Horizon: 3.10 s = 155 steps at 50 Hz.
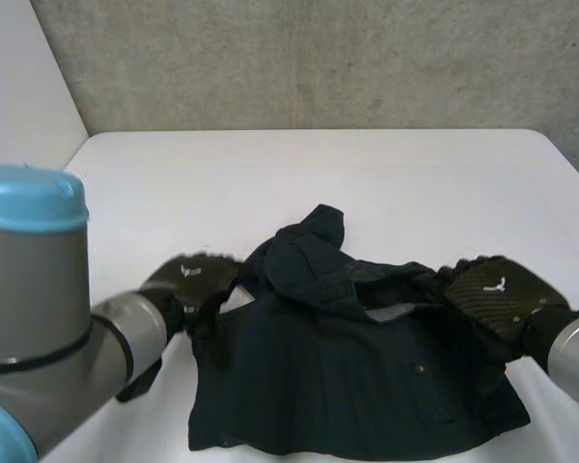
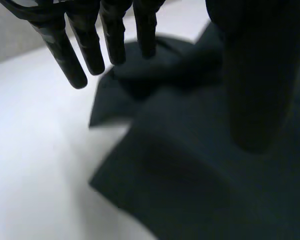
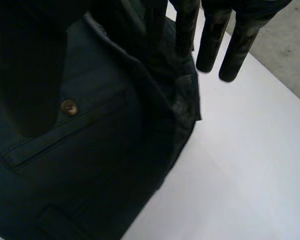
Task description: Fold the shorts.
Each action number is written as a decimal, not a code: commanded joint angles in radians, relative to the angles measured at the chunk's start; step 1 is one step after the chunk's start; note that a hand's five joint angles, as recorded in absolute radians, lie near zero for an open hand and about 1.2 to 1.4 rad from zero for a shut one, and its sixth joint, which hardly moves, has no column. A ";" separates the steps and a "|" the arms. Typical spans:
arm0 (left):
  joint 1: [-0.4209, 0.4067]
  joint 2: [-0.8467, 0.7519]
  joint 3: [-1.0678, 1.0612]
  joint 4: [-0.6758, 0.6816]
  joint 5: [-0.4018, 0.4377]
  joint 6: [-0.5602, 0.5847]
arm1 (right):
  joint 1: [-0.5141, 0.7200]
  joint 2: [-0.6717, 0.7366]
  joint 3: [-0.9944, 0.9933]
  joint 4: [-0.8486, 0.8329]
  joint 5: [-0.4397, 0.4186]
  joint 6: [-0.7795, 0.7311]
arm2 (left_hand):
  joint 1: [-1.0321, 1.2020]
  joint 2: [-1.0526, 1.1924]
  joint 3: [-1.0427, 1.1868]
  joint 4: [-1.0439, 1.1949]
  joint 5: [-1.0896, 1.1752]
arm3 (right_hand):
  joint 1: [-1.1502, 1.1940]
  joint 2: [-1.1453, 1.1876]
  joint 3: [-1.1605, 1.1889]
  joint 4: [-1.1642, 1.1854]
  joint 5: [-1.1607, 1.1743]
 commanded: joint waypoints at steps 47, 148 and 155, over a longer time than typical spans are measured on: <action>0.004 0.027 -0.146 0.139 -0.023 0.006 | 0.140 1.034 -1.256 -0.053 0.257 0.256 | 0.072 0.067 0.071 0.068 0.067 | -0.053 -0.100 -0.096 -0.111 -0.109; -0.047 0.159 0.641 -0.168 -0.120 0.029 | 0.065 0.086 -0.861 0.053 0.009 0.259 | 1.067 1.062 1.066 1.063 1.062 | 1.169 1.122 1.126 1.111 1.112; 0.090 -0.123 0.636 -0.115 -0.043 -0.022 | 0.126 0.319 -0.821 0.044 0.050 0.254 | 1.067 1.062 1.066 1.063 1.062 | 1.169 1.122 1.126 1.111 1.112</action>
